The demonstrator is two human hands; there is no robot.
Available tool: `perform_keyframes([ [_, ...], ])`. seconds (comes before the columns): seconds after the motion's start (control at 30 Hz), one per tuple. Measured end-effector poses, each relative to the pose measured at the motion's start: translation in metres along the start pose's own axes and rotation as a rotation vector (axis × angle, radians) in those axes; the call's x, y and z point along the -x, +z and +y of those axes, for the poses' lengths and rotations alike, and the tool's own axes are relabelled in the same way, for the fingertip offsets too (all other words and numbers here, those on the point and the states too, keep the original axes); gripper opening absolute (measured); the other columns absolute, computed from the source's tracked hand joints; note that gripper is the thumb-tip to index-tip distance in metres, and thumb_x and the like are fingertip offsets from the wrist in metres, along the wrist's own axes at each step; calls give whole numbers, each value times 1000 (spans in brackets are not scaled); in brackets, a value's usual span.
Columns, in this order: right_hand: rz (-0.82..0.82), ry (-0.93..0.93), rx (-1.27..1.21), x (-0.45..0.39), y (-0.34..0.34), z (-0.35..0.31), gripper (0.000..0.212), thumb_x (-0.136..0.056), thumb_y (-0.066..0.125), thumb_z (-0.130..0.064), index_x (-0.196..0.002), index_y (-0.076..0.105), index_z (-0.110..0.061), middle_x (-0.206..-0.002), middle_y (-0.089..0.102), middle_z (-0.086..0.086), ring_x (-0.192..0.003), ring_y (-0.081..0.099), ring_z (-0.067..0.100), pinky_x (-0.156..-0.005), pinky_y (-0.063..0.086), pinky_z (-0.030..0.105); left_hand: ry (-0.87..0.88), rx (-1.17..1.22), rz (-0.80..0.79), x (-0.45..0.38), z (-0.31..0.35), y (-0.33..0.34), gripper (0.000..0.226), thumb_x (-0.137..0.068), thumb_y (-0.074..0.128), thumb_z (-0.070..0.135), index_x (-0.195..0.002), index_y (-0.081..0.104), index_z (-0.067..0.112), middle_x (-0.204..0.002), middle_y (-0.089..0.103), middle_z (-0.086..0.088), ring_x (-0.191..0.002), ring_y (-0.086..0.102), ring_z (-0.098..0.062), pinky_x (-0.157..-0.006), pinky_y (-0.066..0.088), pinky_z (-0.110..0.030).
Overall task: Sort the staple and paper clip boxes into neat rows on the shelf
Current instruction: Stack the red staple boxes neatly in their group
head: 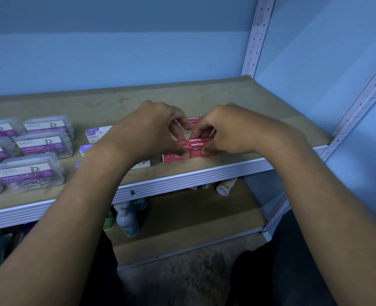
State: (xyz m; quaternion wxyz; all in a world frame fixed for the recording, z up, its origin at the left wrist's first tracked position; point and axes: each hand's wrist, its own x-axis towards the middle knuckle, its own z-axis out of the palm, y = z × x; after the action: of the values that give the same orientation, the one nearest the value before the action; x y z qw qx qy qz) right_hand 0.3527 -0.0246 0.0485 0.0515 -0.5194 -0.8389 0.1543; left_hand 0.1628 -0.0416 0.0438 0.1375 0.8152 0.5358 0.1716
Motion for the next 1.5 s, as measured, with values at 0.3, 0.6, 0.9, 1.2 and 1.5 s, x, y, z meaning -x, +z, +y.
perform_keyframes([
  [0.3,12,-3,39,0,-1,-4,36,-85,79,-20,-118,75,-33,-114,71,-8,-99,64,11,-85,52,26,-11,-21,16,-2,3,1,49,-65,90,26,-110,70,27,-86,75,12,-79,68,2,-81,58,-28],
  [0.6,72,-11,4,5,-11,-5,33,-83,79,-42,-114,78,-31,-105,75,-13,-94,68,6,-85,55,27,38,58,91,1,-1,-5,46,-68,84,44,-109,71,27,-91,72,15,-82,65,3,-80,57,-24],
  [0.9,240,-35,-109,-15,-14,10,28,-93,67,-20,-117,75,-31,-112,70,-14,-96,62,-2,-80,47,12,23,-95,216,-19,-31,-2,30,-84,75,27,-113,70,28,-111,70,10,-95,63,-8,-84,54,-30],
  [1.2,226,12,-78,-51,6,18,32,-92,67,-14,-119,73,-30,-121,68,-6,-104,64,11,-88,53,26,2,-169,166,-37,-38,10,29,-87,69,19,-116,71,27,-115,71,6,-106,62,-14,-91,53,-37],
  [1.5,278,75,-86,-60,14,19,32,-89,64,-3,-102,79,-29,-105,73,-2,-91,69,14,-85,57,26,0,-96,192,-37,-31,7,30,-82,68,1,-105,77,18,-101,76,0,-84,66,-11,-89,53,-27],
])
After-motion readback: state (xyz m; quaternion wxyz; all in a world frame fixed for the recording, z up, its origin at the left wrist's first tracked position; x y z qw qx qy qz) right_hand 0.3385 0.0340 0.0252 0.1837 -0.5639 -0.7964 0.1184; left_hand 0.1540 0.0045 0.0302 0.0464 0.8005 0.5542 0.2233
